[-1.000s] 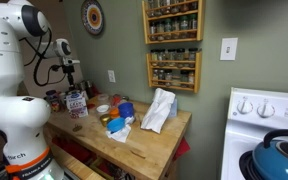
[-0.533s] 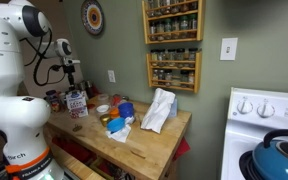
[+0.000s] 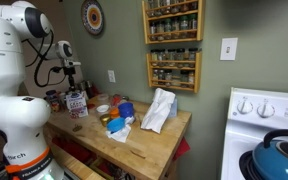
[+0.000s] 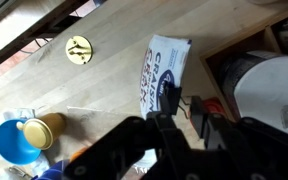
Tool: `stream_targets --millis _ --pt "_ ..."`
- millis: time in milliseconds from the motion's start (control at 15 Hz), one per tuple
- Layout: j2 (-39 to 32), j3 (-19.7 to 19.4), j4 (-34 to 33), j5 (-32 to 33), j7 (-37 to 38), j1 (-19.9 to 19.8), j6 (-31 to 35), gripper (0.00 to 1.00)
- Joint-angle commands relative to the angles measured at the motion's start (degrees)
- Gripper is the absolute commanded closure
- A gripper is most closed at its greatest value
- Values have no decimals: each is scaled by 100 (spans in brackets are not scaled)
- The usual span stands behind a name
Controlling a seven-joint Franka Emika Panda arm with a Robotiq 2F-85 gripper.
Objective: Put the black clip on the cereal bag
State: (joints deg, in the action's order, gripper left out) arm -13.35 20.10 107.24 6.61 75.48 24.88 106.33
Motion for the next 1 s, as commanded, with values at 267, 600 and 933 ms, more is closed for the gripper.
stream_targets --millis 267,600,933 --pt "5 -95 30 3 56 92 -93 36" --pt "80 -105 73 -6 23 73 -63 0" --pt "493 -81 387 -226 -404 -64 444 0"
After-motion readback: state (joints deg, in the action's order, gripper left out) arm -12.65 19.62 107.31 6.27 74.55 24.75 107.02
